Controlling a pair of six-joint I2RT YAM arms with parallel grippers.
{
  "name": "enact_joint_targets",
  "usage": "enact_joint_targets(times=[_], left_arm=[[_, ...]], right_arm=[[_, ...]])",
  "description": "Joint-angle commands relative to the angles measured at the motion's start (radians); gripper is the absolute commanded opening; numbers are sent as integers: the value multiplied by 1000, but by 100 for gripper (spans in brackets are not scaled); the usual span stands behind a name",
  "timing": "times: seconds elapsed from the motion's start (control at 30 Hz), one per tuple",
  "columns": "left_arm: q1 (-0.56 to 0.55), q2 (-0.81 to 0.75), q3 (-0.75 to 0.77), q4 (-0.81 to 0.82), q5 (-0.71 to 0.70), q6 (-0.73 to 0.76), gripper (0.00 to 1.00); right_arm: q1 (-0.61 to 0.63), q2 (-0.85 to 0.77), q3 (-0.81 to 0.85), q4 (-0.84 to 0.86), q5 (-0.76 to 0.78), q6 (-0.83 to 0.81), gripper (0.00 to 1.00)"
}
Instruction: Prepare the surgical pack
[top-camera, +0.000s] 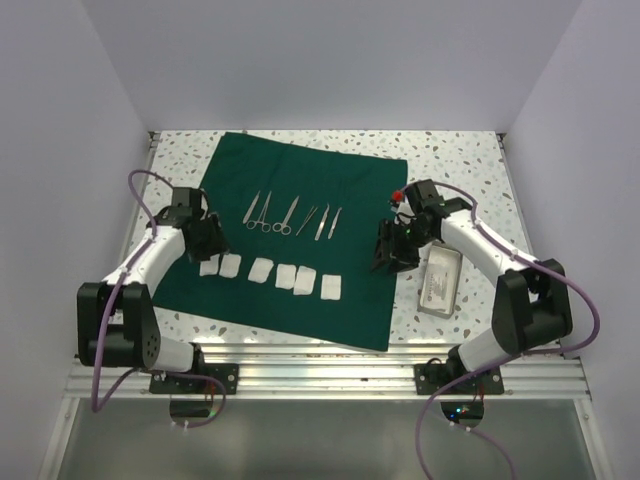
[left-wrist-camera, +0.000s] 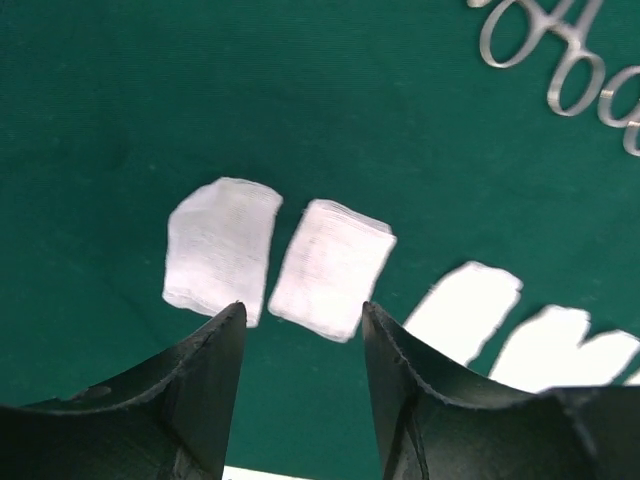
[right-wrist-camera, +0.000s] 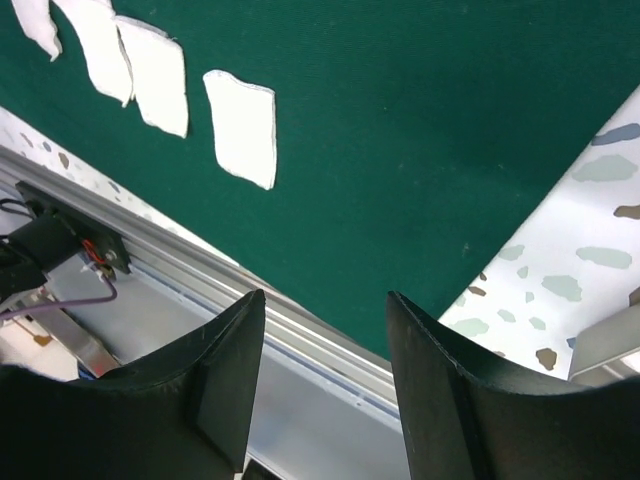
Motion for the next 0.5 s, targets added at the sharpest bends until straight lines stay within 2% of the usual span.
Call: enact_joint_targets(times=[0.0,0.13,0.27,0.47], left_arm=[[11,49,52,-2,-83,54,54],[11,47,63,-12,-218,61,55],[11,6,3,71,-280,136,51],[15,53,3,149,-194,300,54]], right_arm=[[2,12,39,-21,-67,-56,56],[4,15,38,-26,-73,-67,56],[4,13,22,-3,-94,-61,55],[4,13,21,7,-108,-61,55]])
